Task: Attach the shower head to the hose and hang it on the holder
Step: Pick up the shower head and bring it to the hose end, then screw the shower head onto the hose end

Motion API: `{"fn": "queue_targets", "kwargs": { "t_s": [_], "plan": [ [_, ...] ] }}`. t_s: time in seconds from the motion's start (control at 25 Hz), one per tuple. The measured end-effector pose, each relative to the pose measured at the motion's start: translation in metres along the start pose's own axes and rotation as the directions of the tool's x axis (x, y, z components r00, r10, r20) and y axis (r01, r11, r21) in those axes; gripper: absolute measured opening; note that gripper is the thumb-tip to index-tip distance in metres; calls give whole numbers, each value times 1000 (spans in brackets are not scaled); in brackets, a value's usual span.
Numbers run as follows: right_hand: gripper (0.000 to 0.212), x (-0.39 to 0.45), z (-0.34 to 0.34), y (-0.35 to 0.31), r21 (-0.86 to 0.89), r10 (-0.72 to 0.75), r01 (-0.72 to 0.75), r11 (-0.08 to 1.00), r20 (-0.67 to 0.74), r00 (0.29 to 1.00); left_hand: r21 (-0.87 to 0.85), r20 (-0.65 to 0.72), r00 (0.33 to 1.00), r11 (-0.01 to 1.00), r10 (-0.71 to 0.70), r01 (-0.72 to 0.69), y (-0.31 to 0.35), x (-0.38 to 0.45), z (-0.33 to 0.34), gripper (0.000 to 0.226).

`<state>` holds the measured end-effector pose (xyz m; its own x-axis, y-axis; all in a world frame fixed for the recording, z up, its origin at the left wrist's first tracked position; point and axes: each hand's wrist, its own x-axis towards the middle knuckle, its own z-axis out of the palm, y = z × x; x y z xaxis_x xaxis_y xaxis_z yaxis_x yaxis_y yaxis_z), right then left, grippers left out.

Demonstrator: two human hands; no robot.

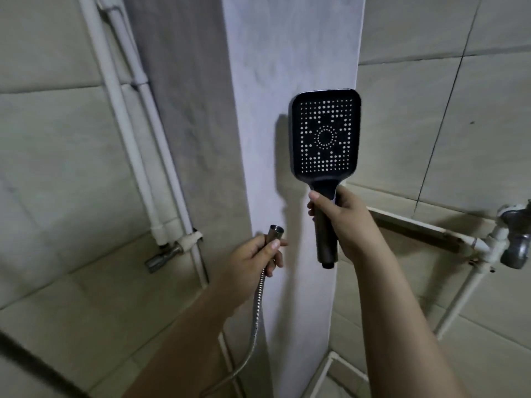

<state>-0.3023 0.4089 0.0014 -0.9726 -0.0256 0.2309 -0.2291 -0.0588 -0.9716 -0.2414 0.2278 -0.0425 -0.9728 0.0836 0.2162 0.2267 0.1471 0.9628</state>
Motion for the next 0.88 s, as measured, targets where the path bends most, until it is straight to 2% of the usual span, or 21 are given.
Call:
{"fn": "queue_targets", "kwargs": {
  "t_s": [0.16,0.24,0.4,0.52,0.72,0.88],
  "plan": [
    [12,-47,47,-15,349,56,-82,933,84,995,62,-103,994,997,-46,53,1,-60,-31,25],
    [13,-69,66,-21,436,65,-105,894,106,992,96,-124,992,994,-38,50,7,-91,-45,24],
    [15,-109,103,-33,471,16,-58,880,93,996,122,-142,990,992,-2,20,20,-142,-73,31],
    [18,-133,126,-43,514,-23,-16,858,69,997,137,-157,987,990,-23,45,26,-175,-88,22],
    [26,-173,156,-53,559,-17,-39,828,95,995,260,-150,988,964,-19,58,32,-228,-108,20],
    [19,-195,176,-57,538,-27,-52,841,139,990,259,-181,983,964,-12,60,36,-254,-114,21]
  ]
}}
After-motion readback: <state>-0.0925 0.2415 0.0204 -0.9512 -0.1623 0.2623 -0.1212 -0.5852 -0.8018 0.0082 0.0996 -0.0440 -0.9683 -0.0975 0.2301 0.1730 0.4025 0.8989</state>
